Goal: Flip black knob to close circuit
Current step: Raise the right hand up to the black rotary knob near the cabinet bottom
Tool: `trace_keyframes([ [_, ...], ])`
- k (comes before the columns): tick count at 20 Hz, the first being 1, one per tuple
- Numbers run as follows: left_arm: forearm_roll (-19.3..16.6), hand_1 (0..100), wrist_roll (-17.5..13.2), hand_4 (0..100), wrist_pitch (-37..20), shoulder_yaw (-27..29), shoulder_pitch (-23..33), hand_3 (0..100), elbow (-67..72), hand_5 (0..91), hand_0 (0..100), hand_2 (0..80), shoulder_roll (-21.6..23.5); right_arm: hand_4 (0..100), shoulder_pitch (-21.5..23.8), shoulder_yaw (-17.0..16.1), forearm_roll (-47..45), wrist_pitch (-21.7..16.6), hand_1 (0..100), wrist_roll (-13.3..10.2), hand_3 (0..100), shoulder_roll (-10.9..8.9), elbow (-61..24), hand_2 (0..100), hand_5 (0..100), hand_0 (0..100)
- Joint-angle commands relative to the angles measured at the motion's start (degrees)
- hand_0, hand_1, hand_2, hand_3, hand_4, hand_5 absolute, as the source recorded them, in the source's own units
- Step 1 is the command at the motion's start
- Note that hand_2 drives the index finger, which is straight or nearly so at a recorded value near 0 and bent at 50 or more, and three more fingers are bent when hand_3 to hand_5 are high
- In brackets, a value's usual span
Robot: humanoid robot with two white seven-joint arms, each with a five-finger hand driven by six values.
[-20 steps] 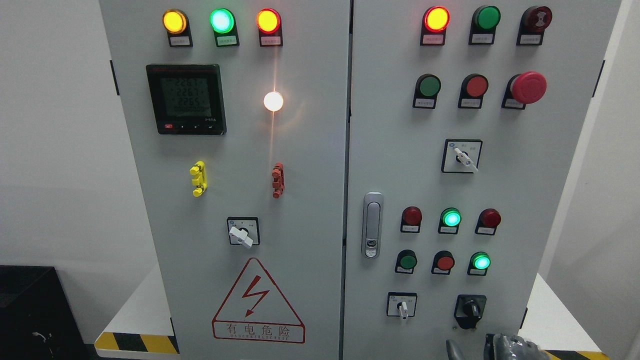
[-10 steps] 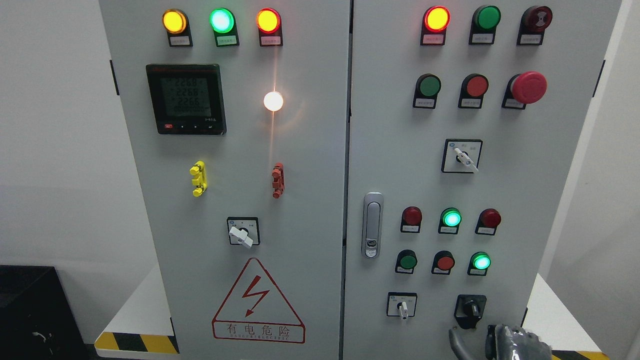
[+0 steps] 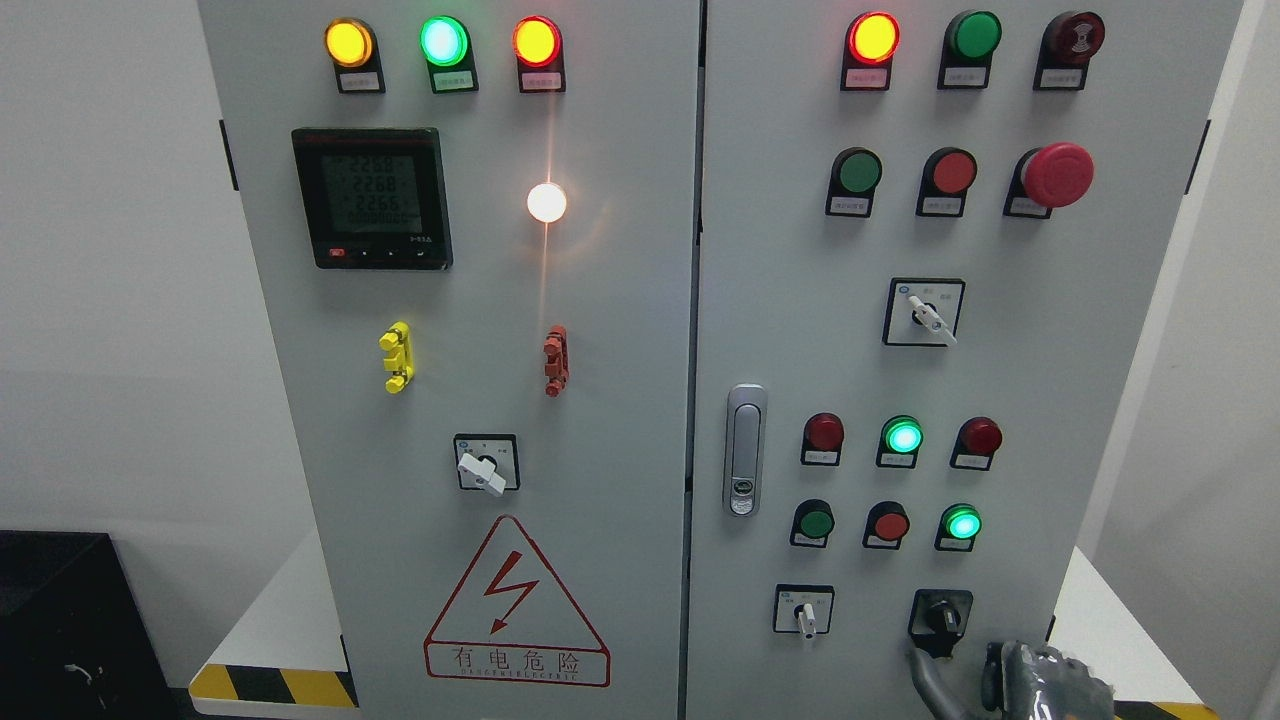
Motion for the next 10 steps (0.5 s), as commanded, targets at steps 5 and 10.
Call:
trace_keyframes([
  [5, 0.0, 56, -0.03, 0, 0.0, 0.0, 1.32, 0, -1.67, 0.0, 12, 0.0, -0.02, 97, -0.39, -1.86, -0.3, 0.02, 0, 0.01, 100, 0.0, 0.89, 96, 95, 0],
  [10, 0.0, 56, -0.03, 0, 0.0, 0.0, 1.32, 0, -1.67, 0.0, 12, 0.0, -0.02, 97, -0.47, -1.86, -0.66, 0.11, 0, 0.8, 100, 0.0, 0.8, 96, 95, 0],
])
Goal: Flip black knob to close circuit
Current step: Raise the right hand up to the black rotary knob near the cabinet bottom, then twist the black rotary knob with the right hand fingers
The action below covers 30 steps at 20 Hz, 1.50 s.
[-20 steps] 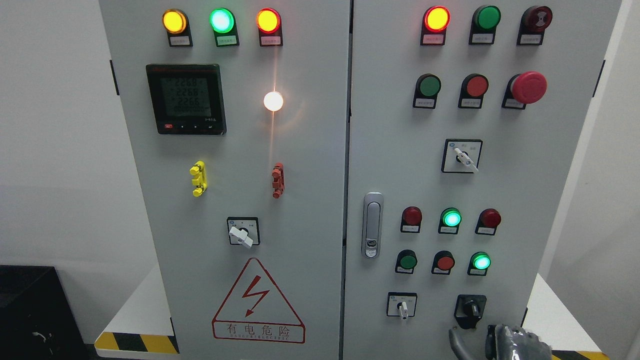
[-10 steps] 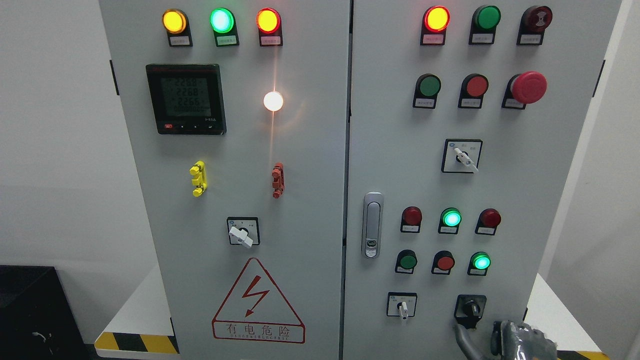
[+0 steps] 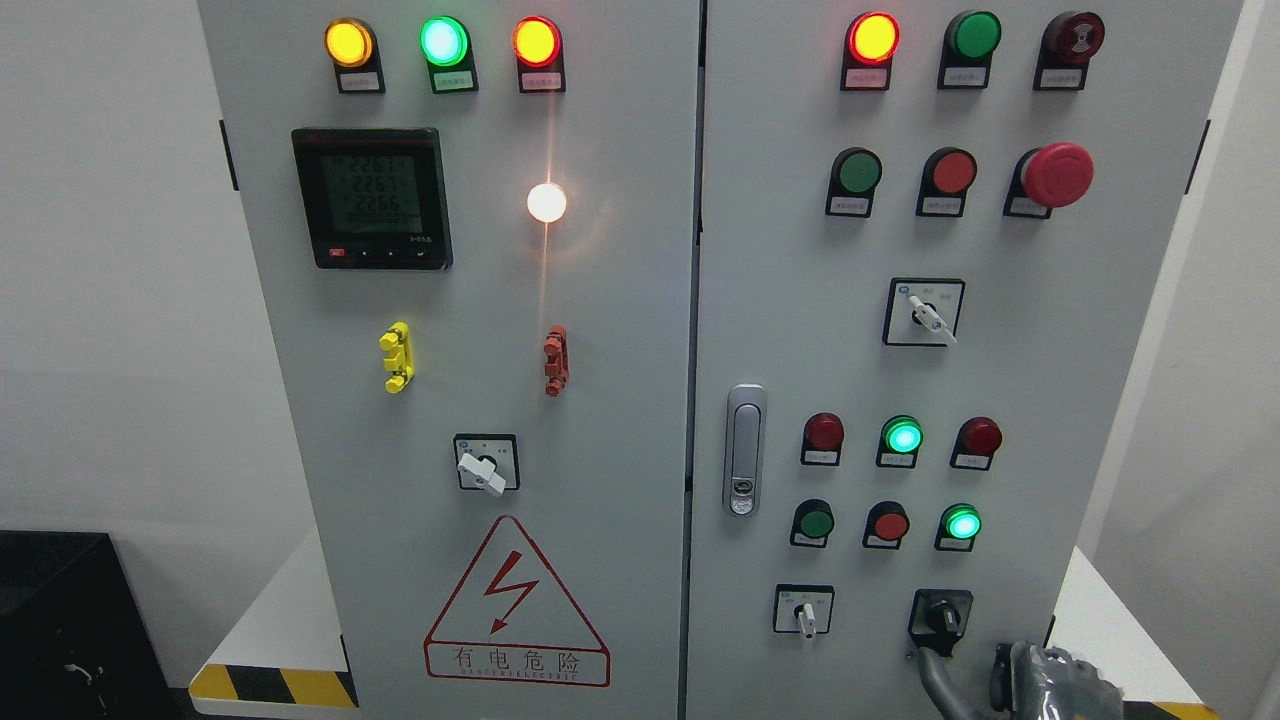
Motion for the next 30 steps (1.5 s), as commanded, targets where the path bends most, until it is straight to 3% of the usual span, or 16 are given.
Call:
trace_keyframes([
  [1, 0.0, 56, -0.03, 0, 0.0, 0.0, 1.32, 0, -1.67, 0.0, 12, 0.0, -0.02, 97, -0.41, -0.78, -0.31, 0.18, 0, 0.3, 100, -0.02, 0.31, 96, 95, 0],
  [30, 0.0, 56, -0.03, 0, 0.0, 0.0, 1.32, 0, -1.67, 0.0, 12, 0.0, -0.02, 97, -1.38, -2.01, -2.07, 0.7, 0, 0.47, 100, -0.11, 0.23, 96, 95, 0],
])
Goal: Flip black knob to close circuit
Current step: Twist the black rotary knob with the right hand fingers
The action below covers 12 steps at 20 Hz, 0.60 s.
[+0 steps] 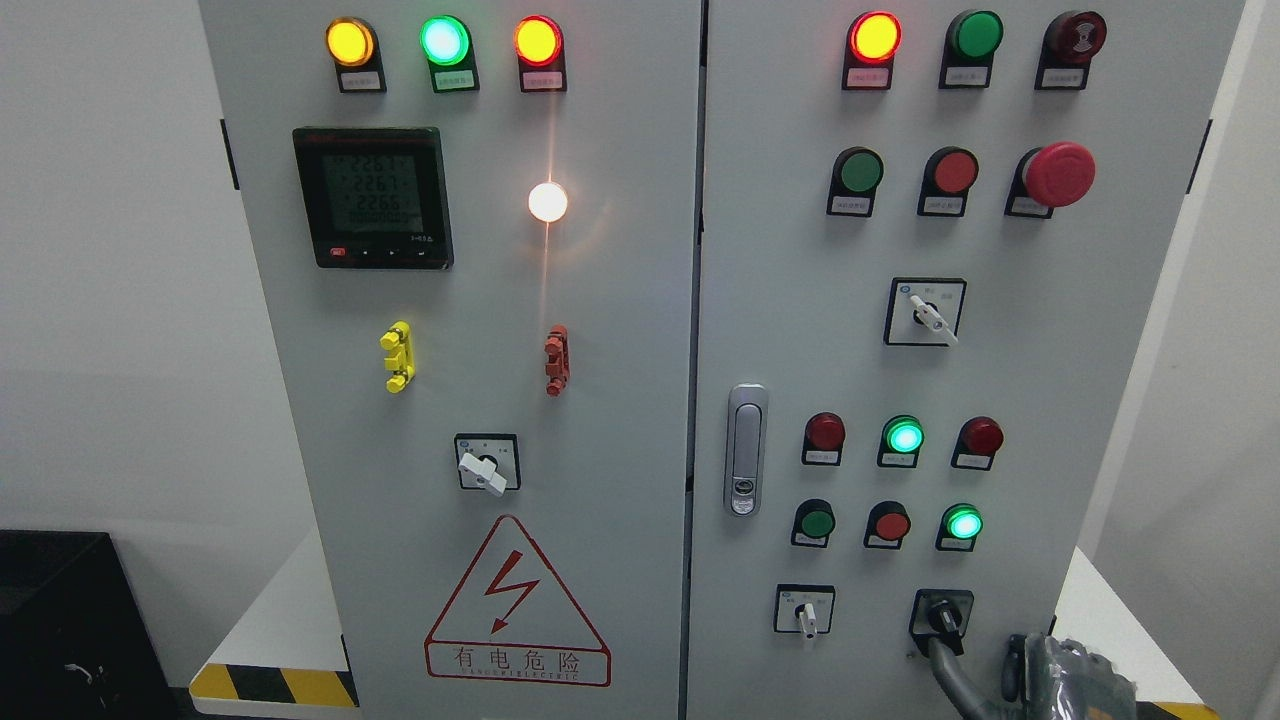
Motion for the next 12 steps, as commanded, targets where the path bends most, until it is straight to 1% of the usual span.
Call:
trace_keyframes([
  [1, 0.0, 56, -0.03, 0, 0.0, 0.0, 1.32, 0, -1.67, 0.0, 12, 0.0, 0.07, 97, -0.04, -1.44, -0.59, 0.04, 0, -0.07, 100, -0.09, -0.01, 96, 95, 0],
  [2, 0.0, 56, -0.03, 0, 0.0, 0.0, 1.32, 0, -1.67, 0.0, 12, 0.0, 0.07, 97, -0.04, -1.88, -0.59, 0.04, 0, -0.07, 100, -0.09, -0.01, 96, 95, 0],
  [12, 0.0, 56, -0.03, 0, 0.0, 0.0, 1.32, 0, -1.67, 0.0, 12, 0.0, -0.02, 97, -0.39, -1.97, -1.38, -0.05, 0, -0.07, 100, -0.09, -0.09, 96, 95, 0],
])
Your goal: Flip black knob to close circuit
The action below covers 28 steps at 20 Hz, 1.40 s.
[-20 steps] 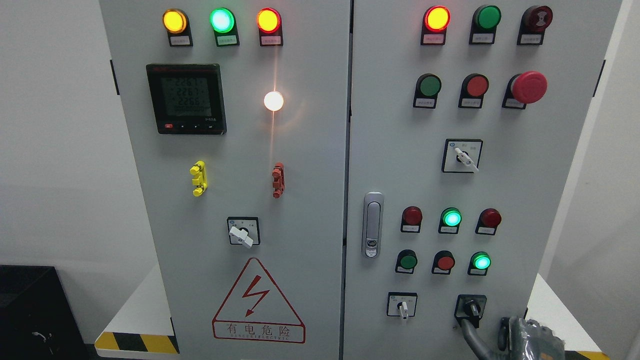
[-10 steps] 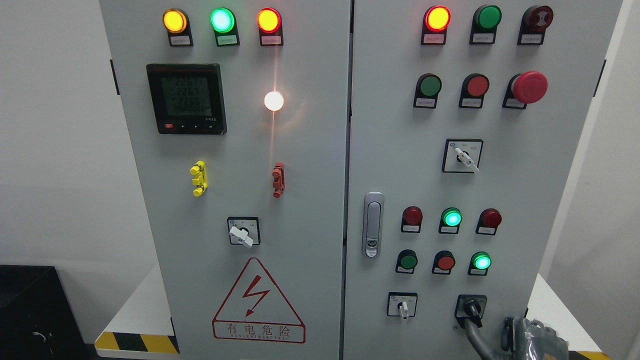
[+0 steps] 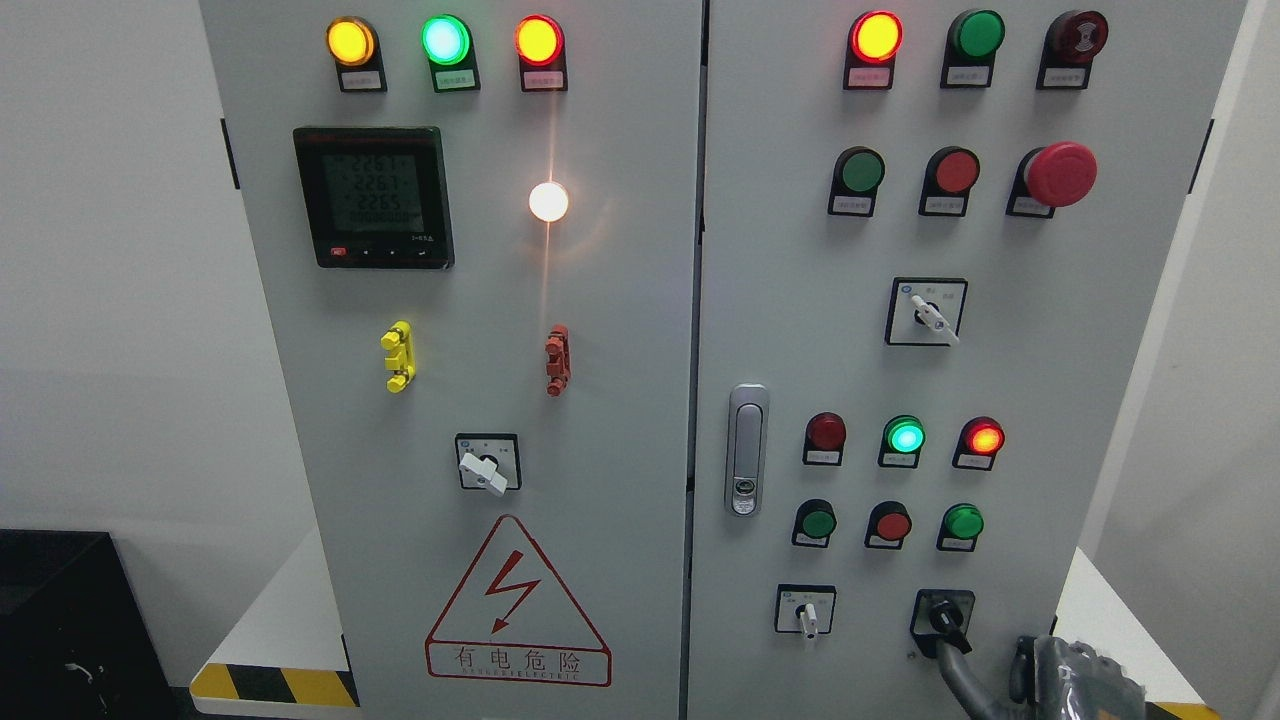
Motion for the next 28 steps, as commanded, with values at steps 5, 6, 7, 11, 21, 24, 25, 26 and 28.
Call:
trace_keyframes([
  [5, 0.0, 56, -0.03, 0, 0.0, 0.0, 1.32, 0, -1.67, 0.0, 12, 0.0, -0.02, 97, -0.37, -0.88, -1.37, 0.08, 0, -0.07, 100, -0.04, -0.28, 96, 95, 0],
  [6, 0.0, 56, -0.03, 0, 0.0, 0.0, 1.32, 0, -1.67, 0.0, 12, 0.0, -0.02, 97, -0.37, -0.8, -1.46, 0.08, 0, -0.07, 100, -0.04, -0.28, 96, 95, 0],
  [7, 0.0, 56, -0.03, 0, 0.0, 0.0, 1.32, 0, -1.67, 0.0, 12, 0.0, -0.02, 97, -0.37, -0.8, -1.55, 0.08, 0, -0.07, 100, -0.04, -0.28, 96, 95, 0],
  [11, 0.0, 56, -0.03, 0, 0.0, 0.0, 1.32, 0, -1.67, 0.0, 12, 0.0, -0.02, 97, -0.46, -0.8, -1.55, 0.08, 0, -0.07, 100, -0.04, -0.37, 96, 95, 0],
  [21, 0.0, 56, -0.03, 0, 0.0, 0.0, 1.32, 0, -1.67, 0.0, 12, 0.0, -0.02, 97, -0.37, -0.71, -1.64, -0.27, 0, -0.07, 100, 0.05, -0.63, 96, 95, 0],
  [24, 0.0, 56, -0.03, 0, 0.0, 0.0, 1.32, 0, -1.67, 0.0, 12, 0.0, 0.07, 97, -0.29, -0.36, -1.64, -0.36, 0, -0.07, 100, 0.14, -1.16, 96, 95, 0],
  [25, 0.0, 56, -0.03, 0, 0.0, 0.0, 1.32, 0, -1.67, 0.0, 12, 0.0, 0.07, 97, -0.2, -0.27, -1.64, -0.36, 0, -0.07, 100, 0.14, -1.16, 96, 95, 0],
  [26, 0.0, 56, -0.03, 0, 0.0, 0.0, 1.32, 0, -1.67, 0.0, 12, 0.0, -0.02, 97, -0.11, -0.27, -1.64, -0.45, 0, -0.07, 100, 0.14, -1.16, 96, 95, 0],
  [28, 0.0, 56, -0.03, 0, 0.0, 0.0, 1.32, 0, -1.67, 0.0, 12, 0.0, 0.07, 97, 0.15, -0.09, -1.64, -0.54, 0, -0.07, 100, 0.14, -1.25, 96, 95, 0],
])
